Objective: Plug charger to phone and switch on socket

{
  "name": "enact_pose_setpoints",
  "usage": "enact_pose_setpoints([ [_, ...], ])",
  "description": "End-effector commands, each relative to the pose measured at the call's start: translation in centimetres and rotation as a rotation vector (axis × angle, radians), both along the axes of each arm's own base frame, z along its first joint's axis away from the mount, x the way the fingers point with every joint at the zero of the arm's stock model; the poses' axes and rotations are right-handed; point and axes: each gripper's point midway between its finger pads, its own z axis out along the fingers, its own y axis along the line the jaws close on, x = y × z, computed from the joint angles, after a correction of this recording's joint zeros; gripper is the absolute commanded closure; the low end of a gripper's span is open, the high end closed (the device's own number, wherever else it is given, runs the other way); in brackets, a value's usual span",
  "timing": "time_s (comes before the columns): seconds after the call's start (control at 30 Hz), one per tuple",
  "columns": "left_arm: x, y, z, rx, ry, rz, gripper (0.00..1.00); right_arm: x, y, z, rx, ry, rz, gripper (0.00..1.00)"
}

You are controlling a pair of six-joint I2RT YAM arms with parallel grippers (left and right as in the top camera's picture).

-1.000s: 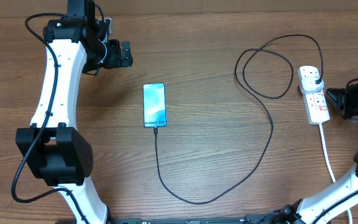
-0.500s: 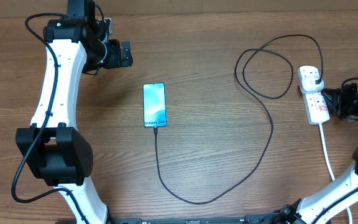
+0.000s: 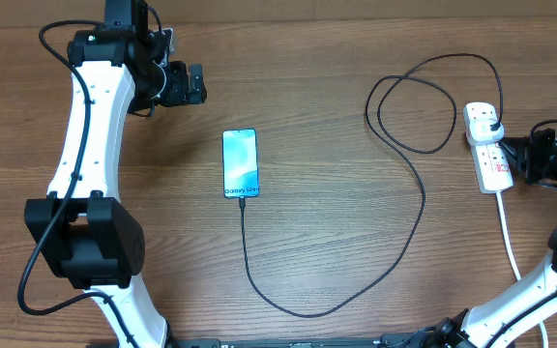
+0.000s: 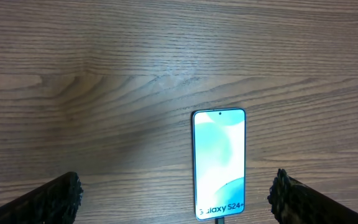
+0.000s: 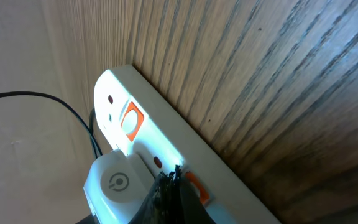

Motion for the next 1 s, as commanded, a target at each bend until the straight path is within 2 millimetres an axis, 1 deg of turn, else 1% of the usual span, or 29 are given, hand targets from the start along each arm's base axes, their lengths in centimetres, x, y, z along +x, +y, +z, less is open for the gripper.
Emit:
enact_pose_setpoints([
  [0.0, 0.1, 0.2, -0.5, 0.006, 0.007, 0.000, 0.00, -0.5, 2.1, -1.5, 0.034, 0.059, 0.035, 0.96],
  [0.2, 0.1, 0.2, -0.5, 0.006, 0.007, 0.000, 0.00, -1.1, 2.5, -2.0, 0.043, 0.075, 0.038, 0.96],
  [0.47, 0.1, 0.2, -0.5, 0.006, 0.007, 0.000, 0.00, -2.0, 3.1, -3.4, 0.042, 0.092, 0.035, 0.96],
  [0.97, 0.1, 0.2, -0.5, 0.006, 0.007, 0.000, 0.00, -2.9, 3.5, -4.0, 0.041, 0.132, 0.047, 0.96],
])
